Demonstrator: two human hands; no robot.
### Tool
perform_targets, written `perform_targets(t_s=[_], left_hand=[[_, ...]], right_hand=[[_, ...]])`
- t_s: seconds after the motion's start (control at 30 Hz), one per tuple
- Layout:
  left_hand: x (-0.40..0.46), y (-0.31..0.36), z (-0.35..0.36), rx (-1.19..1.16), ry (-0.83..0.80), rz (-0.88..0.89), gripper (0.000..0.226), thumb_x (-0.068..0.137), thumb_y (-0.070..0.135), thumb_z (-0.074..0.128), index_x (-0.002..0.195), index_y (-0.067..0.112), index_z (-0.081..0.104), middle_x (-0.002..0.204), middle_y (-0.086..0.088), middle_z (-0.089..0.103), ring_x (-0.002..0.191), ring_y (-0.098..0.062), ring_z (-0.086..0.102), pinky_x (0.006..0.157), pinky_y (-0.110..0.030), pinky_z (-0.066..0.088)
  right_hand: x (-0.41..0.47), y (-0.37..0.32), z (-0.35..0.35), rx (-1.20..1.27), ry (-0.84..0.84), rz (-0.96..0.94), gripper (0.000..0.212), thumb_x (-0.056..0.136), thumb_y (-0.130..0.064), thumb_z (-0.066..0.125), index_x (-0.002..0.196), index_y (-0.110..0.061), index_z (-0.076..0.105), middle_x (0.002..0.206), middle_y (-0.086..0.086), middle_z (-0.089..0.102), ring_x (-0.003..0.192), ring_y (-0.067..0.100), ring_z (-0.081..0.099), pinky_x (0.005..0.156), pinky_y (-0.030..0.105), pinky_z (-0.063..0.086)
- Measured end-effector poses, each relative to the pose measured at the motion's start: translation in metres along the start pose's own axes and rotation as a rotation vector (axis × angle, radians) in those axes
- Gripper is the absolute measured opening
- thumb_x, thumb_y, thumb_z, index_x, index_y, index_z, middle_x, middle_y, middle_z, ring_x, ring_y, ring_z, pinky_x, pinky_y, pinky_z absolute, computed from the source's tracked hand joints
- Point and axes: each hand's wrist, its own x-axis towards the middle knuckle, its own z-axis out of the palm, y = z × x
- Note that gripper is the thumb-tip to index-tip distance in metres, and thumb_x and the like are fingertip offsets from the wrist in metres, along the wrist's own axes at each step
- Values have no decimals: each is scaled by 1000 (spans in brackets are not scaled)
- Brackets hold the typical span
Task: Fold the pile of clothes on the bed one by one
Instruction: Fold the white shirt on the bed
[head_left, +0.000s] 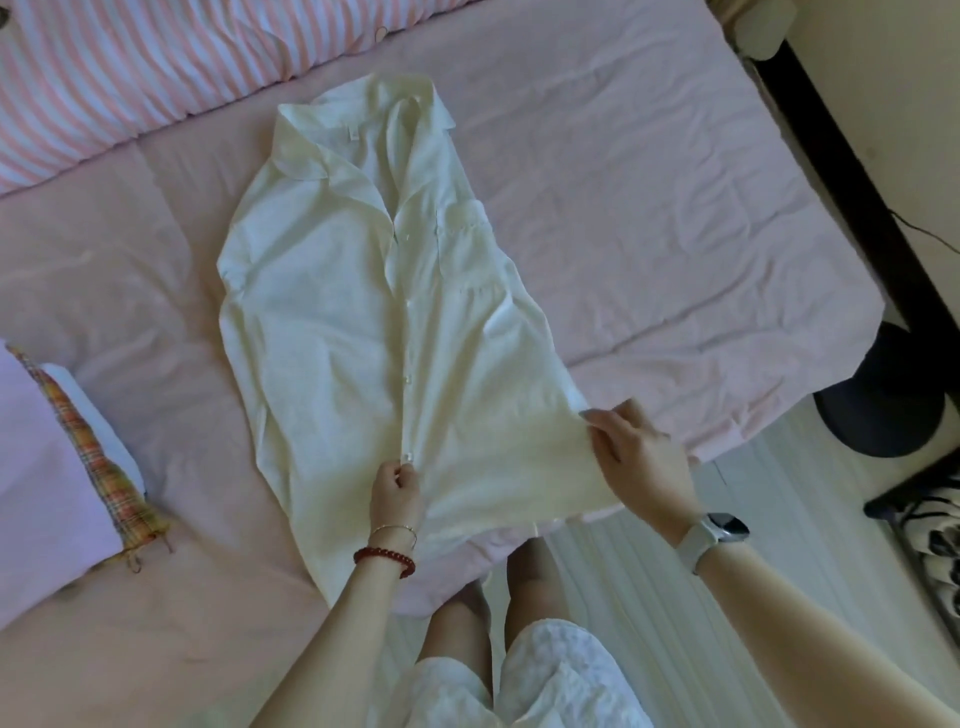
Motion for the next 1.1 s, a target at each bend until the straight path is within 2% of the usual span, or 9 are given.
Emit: perform_targets(t_s=[0.13,0.23,0.4,0.53,0.63,0.73,0.83,1.0,1.1], left_hand=[[4,-36,-17,174,55,-132,23,96,15,42,105,-2,55,93,-16,60,86,-33,55,68,-31,36],[-1,-50,-30,306,89,-108,19,95,14,42,103,1,53,99,-20,63,81,-31,54,67,-31,36],[-11,-50,-35,341,165,6,34,90,8,48,124,2,46,127,-20,47,111,-36,49,88,-39,41],[-12,-33,-30,537,125,278,48,89,10,52,135,8,40,141,-13,38,130,-32,33,99,-45,35],[-7,-17,-19,694,-44,418,55,93,20,47,145,18,26,154,-5,17,142,-25,15,106,-44,31],[0,-2,-5,736,-161,389,60,96,28,42,148,23,13,157,0,1,144,-22,1,111,-42,24],[10,9,9,744,-260,274,61,97,35,37,149,27,6,157,-2,-8,144,-25,-9,115,-43,13],[23,21,21,689,-323,87,59,99,42,28,149,23,4,157,-7,-9,143,-29,-14,116,-41,0],[29,31,29,697,-269,5,53,98,43,26,145,19,23,156,-10,7,143,-30,-3,115,-44,8]], right_hand=[[-23,2,37,-3,-584,116,31,97,-32,42,123,-30,58,123,-4,53,98,18,60,82,30,46],[-29,-1,51,181,-452,305,33,98,-24,40,128,-18,52,127,3,55,103,19,59,86,27,43],[-6,-3,62,370,-132,488,34,95,-14,46,128,-5,49,124,15,54,104,27,57,85,28,43],[31,1,67,598,-149,689,48,94,-28,49,137,-9,37,121,9,52,109,26,53,95,40,44],[57,0,74,659,-220,728,38,87,-39,53,118,-18,48,91,-1,56,91,25,56,84,37,47],[71,-11,77,774,-233,749,15,87,-27,51,89,-13,59,79,3,57,77,23,55,71,34,47],[79,-12,65,766,-170,657,24,89,-17,45,65,-13,44,63,1,42,60,16,39,54,26,32],[106,31,5,679,55,528,21,93,-16,47,74,-7,53,64,3,41,64,16,38,54,29,28],[137,66,-45,480,188,465,28,93,-23,43,97,-1,60,81,11,55,76,23,49,62,28,32]])
